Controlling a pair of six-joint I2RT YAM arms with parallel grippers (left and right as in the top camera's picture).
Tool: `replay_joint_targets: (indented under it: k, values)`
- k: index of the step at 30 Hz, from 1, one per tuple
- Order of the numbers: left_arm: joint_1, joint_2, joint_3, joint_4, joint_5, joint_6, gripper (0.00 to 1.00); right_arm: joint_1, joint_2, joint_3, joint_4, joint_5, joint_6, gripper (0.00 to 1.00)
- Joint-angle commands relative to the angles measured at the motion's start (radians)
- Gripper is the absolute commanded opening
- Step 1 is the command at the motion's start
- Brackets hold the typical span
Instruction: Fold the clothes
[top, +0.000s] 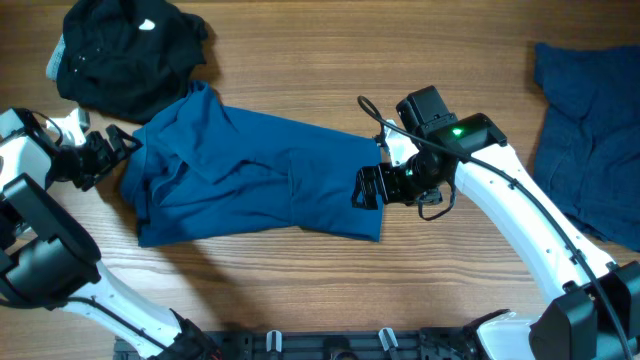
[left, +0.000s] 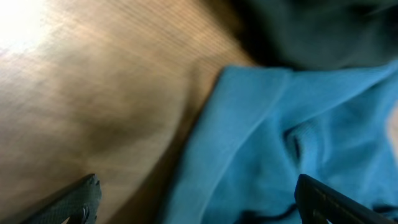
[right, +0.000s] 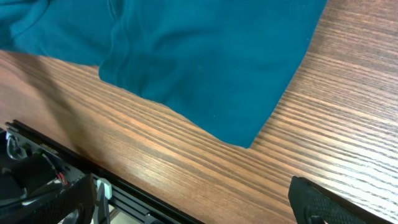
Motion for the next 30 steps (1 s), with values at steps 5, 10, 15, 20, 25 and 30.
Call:
replay_joint_targets:
  k: [5, 10, 15, 20, 25, 30]
  values:
    - [-0.008, 0.048, 0.004, 0.006, 0.103, 0.031, 1.00, 0.004, -0.001, -0.005, 0.007, 0.006, 0.002, 1.00]
    - [-0.052, 0.121, 0.004, -0.032, 0.103, 0.057, 1.00, 0.004, -0.001, -0.005, 0.021, 0.006, 0.027, 1.00]
    - [-0.114, 0.188, 0.004, -0.052, 0.104, 0.071, 1.00, 0.004, -0.001, -0.005, 0.016, 0.006, 0.024, 1.00]
    - [-0.185, 0.219, 0.003, -0.099, 0.103, 0.109, 0.95, 0.004, -0.001, -0.005, 0.018, 0.007, 0.023, 1.00]
    - [-0.229, 0.223, 0.002, -0.112, 0.095, 0.109, 0.45, 0.004, -0.001, -0.005, 0.017, 0.007, 0.023, 1.00]
    - [-0.226, 0.223, 0.002, -0.135, 0.095, 0.105, 0.04, 0.004, -0.001, -0.005, 0.012, 0.007, -0.003, 1.00]
